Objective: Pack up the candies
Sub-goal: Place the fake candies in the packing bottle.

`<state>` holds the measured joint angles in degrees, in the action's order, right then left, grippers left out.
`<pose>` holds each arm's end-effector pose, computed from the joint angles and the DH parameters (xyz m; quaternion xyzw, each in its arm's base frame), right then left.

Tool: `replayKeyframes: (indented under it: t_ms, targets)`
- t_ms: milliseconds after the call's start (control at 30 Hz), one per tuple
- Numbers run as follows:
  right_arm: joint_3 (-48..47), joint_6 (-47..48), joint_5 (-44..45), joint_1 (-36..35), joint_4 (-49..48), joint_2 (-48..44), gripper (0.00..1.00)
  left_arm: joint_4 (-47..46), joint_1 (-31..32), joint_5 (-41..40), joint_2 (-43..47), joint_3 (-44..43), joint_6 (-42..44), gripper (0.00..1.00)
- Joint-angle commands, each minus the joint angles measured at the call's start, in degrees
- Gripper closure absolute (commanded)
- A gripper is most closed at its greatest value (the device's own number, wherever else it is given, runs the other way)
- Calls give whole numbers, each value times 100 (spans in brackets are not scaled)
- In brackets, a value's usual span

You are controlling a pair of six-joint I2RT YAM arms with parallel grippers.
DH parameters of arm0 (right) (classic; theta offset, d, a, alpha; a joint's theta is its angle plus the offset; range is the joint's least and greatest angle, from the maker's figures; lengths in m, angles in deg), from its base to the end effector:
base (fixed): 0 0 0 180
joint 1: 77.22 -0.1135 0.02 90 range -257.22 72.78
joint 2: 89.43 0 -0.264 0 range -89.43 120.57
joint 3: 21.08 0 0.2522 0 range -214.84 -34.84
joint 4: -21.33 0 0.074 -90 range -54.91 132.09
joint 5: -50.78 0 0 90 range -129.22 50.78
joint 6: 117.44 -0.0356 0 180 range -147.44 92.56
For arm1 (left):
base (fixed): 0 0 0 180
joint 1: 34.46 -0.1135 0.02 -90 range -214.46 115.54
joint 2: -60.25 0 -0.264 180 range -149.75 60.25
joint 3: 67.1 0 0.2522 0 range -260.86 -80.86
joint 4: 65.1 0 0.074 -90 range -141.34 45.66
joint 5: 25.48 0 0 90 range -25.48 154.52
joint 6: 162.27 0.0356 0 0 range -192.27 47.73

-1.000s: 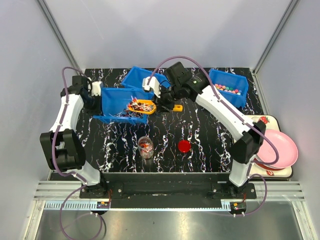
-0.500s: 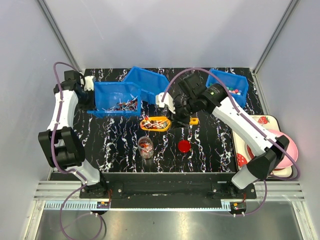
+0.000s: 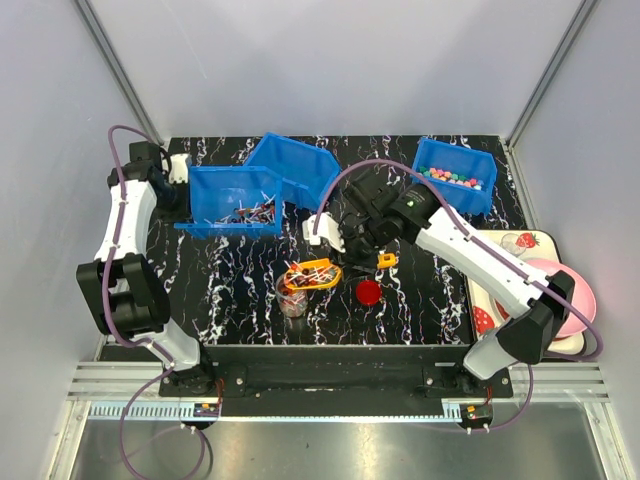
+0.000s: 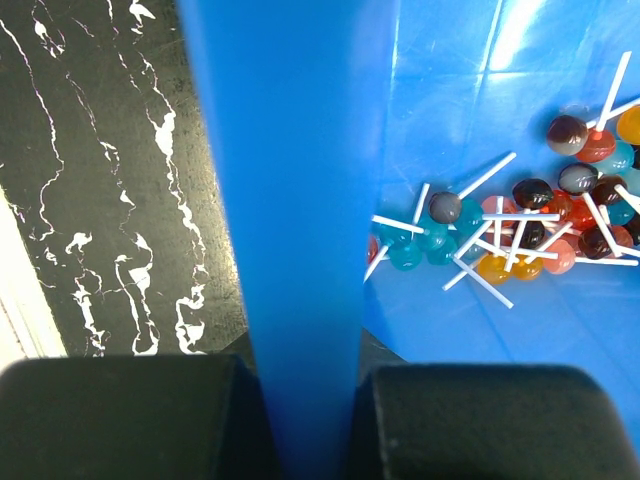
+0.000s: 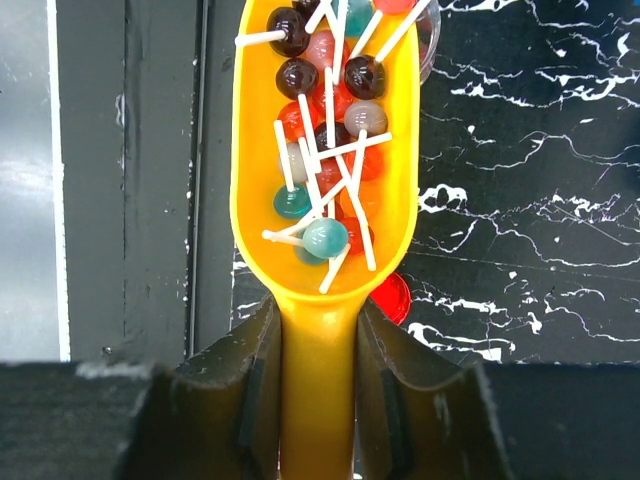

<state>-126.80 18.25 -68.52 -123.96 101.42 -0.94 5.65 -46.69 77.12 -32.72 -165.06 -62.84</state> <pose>0.1942 0.2318 0.3586 -0.7200 0.6079 0.2479 0.2247 0.3237 0.0622 0.2999 -0.0007 0.9721 -0.0662 0.2251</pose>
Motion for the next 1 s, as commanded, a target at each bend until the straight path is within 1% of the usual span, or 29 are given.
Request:
replayKeyframes:
  t_ms: [0,667,967]
  targets:
    - [-190,89,249,-98,82,116,100,-285,-69,339,235,-114,-55,100]
    - [-700,80,838,-371,565,819,100,-549,-95,603,420,317,32,100]
    - [-762,80,1146,-406,548,951,100,-619,-139,674,429,431,59,100]
